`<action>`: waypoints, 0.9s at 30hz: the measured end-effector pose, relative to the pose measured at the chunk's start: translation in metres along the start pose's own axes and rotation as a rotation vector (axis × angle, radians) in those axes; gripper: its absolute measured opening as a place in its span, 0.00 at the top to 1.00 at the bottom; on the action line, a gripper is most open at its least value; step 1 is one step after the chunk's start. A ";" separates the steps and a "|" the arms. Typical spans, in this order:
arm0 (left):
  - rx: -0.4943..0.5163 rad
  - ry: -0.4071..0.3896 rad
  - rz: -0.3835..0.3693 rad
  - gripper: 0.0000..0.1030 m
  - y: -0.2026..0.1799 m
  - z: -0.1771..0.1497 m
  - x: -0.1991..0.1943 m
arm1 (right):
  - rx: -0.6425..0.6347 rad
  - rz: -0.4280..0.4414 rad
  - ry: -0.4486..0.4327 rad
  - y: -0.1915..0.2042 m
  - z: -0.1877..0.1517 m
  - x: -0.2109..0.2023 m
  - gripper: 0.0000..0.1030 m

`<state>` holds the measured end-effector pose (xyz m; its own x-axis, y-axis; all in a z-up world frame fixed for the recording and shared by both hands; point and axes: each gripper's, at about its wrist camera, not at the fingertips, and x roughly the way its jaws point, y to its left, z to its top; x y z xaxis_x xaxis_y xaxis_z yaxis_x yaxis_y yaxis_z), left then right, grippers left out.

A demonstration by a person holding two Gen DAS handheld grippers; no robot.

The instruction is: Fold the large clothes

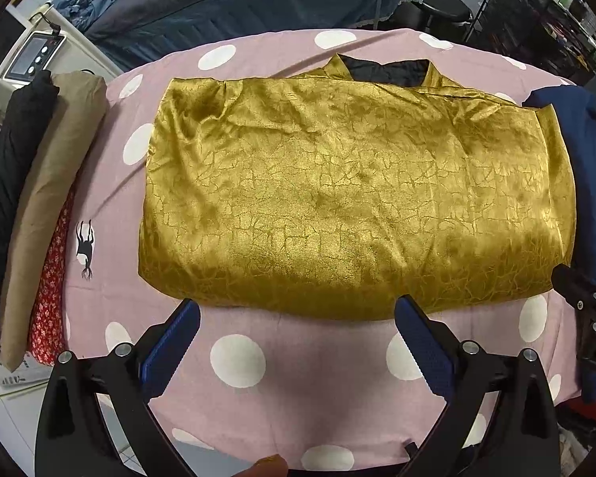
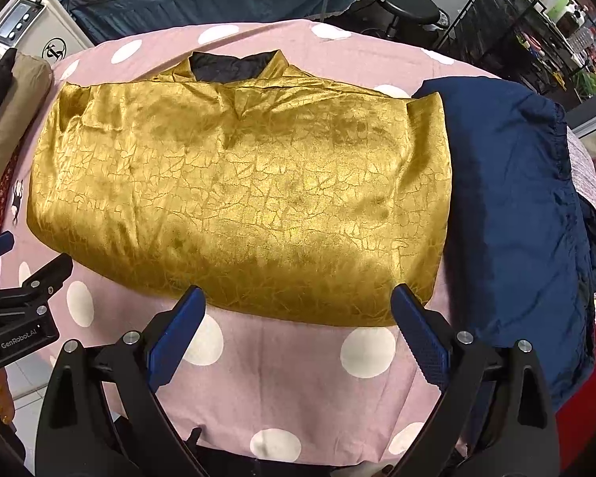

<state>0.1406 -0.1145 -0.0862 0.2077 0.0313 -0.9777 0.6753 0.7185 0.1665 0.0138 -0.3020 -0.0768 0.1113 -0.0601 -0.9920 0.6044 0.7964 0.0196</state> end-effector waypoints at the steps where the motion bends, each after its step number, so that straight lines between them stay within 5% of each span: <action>1: 0.000 0.000 0.000 0.07 0.000 0.000 0.000 | 0.000 0.000 0.000 0.000 0.000 0.000 0.10; 27: 0.007 0.004 -0.002 0.07 -0.001 0.002 -0.001 | -0.001 -0.002 0.002 0.000 0.001 0.000 0.10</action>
<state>0.1410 -0.1163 -0.0854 0.2038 0.0323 -0.9785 0.6804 0.7139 0.1653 0.0143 -0.3026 -0.0771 0.1085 -0.0601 -0.9923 0.6039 0.7969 0.0177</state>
